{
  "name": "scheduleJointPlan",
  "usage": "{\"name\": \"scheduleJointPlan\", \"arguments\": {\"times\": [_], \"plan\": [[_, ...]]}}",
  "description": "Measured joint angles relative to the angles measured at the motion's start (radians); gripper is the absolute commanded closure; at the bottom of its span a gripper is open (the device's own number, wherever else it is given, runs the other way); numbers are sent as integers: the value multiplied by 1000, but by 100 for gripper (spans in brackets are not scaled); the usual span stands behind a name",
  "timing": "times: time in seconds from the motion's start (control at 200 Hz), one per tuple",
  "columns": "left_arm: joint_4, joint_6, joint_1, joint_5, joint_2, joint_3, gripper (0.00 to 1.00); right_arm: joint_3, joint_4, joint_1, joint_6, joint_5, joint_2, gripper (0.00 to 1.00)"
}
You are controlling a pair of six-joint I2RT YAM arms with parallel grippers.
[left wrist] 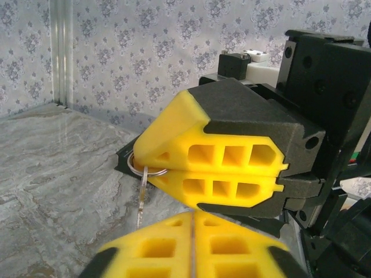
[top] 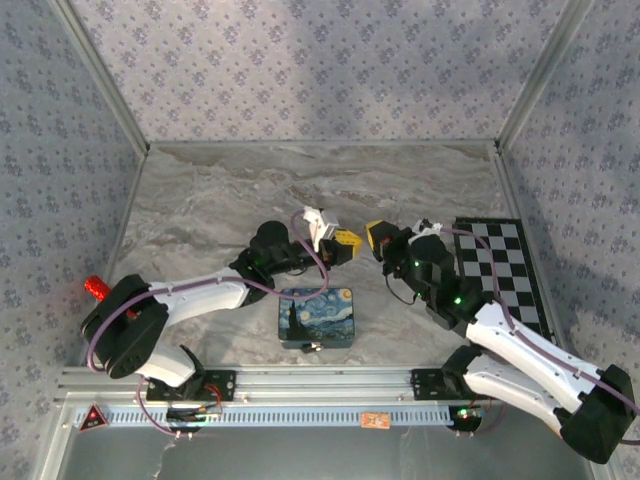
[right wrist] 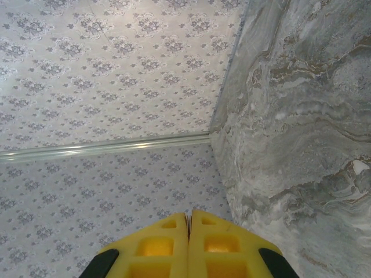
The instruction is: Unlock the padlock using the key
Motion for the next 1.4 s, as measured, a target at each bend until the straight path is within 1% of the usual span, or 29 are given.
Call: {"name": "scheduleJointPlan", "arguments": {"times": [0.105, 0.255, 0.33, 0.445, 0.6, 0.665, 0.765, 0.925, 1.079, 1.164, 1.399], "plan": [[-4, 1, 13, -3, -3, -2, 66, 4, -1, 0, -3, 0, 0, 100], [-29, 23, 56, -2, -70, -58, 57, 21, -12, 0, -24, 0, 0, 100], [-41, 43, 77, -2, -122, -93, 55, 37, -16, -4, -39, -8, 4, 100], [-66, 84, 82, 5, -197, -124, 57, 72, -16, -6, -64, -35, 33, 100], [-80, 154, 82, 51, -267, -138, 57, 124, -11, 2, -95, -74, 92, 100], [-82, 187, 82, 70, -282, -147, 58, 142, -8, 9, -105, -91, 117, 100], [-82, 238, 82, 83, -283, -162, 61, 167, -8, 28, -124, -108, 144, 100], [-75, 308, 97, 68, -283, -185, 62, 200, -12, 63, -159, -113, 149, 100], [-55, 319, 170, 47, -286, -206, 60, 205, -28, 78, -174, -108, 137, 100], [-54, 322, 178, 39, -296, -208, 60, 205, -39, 82, -182, -105, 134, 100], [-48, 314, 177, 69, -311, -209, 71, 206, -45, 100, -196, -105, 134, 100]]}}
